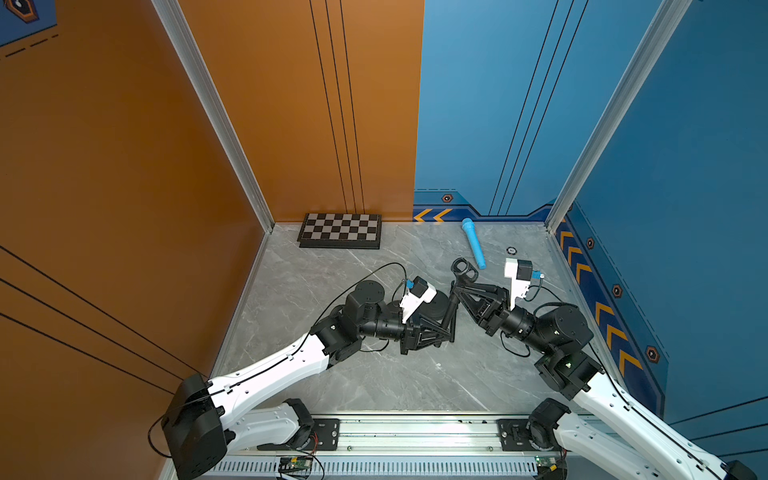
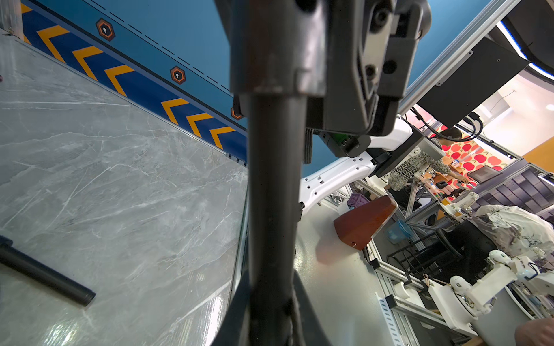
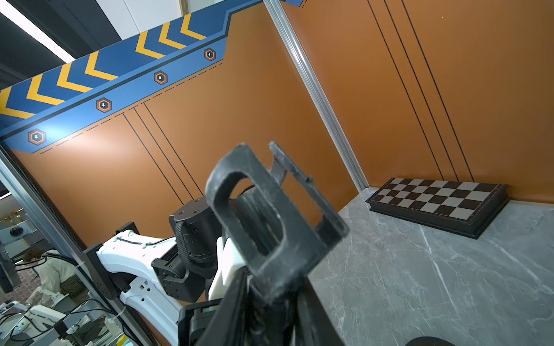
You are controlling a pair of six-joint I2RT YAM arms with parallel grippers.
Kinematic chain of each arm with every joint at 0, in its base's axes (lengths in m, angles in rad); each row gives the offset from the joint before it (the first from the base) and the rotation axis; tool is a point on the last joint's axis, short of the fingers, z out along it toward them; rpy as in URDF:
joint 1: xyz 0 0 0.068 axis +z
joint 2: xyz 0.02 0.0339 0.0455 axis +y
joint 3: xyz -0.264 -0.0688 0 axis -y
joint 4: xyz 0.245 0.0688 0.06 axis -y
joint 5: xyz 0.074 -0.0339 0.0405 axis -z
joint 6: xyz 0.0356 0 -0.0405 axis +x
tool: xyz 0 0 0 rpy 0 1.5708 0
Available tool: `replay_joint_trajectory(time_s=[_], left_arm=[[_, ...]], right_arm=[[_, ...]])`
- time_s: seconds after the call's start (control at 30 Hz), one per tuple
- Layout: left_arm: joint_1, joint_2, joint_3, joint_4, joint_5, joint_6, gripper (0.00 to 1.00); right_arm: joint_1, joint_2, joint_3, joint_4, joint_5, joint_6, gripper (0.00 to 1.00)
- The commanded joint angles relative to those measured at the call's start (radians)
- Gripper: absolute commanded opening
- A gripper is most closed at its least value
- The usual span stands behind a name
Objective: Assemble a microphone stand
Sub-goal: Pick up the microphone stand pole from the center of the board.
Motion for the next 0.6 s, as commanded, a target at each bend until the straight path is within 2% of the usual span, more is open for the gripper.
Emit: replay_joint_trajectory(time_s=[0.0,0.03,0.07,0.1,0.17,0.2,0.23,0.3,0.43,0.57], left_arm=[[0.011,-0.004,-0.003,0.02,0.032,0.01,0.2],[0.016,-0.006,-0.005,0.02,0.025,0.007,0.35],[0.022,-0.008,-0.008,0.02,0.018,0.006,0.42],[0.031,-0.014,-0.013,0.02,0.01,0.004,0.44],[0.053,-0.032,-0.031,0.02,-0.014,0.002,0.52],[0.07,-0.044,-0.046,0.02,-0.03,-0.001,0.6],[0.092,-0.058,-0.062,0.021,-0.049,-0.006,0.73],[0.143,-0.09,-0.101,0.02,-0.085,-0.021,0.9],[0.27,-0.193,-0.223,0.021,-0.199,-0.062,0.96],[0.386,-0.275,-0.313,-0.01,-0.3,-0.137,0.97]], right_arm=[[0.009,0.023,0.036,0.022,0.014,-0.036,0.21],[0.012,0.03,0.039,0.01,0.025,-0.043,0.18],[0.015,0.037,0.047,-0.011,0.034,-0.054,0.14],[0.017,0.046,0.06,-0.046,0.054,-0.072,0.09],[0.021,0.07,0.088,-0.125,0.093,-0.106,0.06],[0.025,0.083,0.103,-0.157,0.12,-0.124,0.06],[0.031,0.099,0.116,-0.191,0.151,-0.143,0.06],[0.04,0.137,0.15,-0.253,0.209,-0.177,0.03],[0.085,0.262,0.205,-0.301,0.369,-0.268,0.03],[0.178,0.4,0.193,-0.119,0.528,-0.379,0.04]])
